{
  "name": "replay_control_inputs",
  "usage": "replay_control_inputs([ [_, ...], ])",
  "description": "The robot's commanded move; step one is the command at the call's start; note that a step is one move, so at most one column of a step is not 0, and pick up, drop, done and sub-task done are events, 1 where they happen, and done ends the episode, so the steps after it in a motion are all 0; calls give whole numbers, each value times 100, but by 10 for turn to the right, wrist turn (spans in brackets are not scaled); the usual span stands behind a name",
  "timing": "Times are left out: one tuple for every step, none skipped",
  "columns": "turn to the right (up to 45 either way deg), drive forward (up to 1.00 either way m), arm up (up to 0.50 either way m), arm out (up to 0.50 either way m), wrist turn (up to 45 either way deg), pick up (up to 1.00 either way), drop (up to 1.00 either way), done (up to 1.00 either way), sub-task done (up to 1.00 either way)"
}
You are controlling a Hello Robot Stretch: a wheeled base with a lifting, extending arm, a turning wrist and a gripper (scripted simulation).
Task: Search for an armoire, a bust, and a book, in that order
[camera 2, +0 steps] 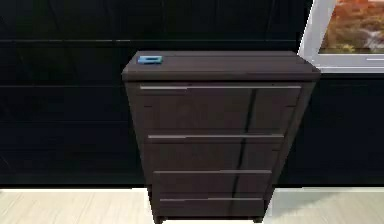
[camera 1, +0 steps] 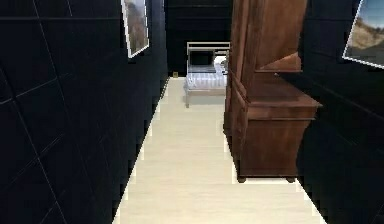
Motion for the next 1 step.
replay_control_inputs([
  [0,75,0,0,0,0,0,0,0],
])
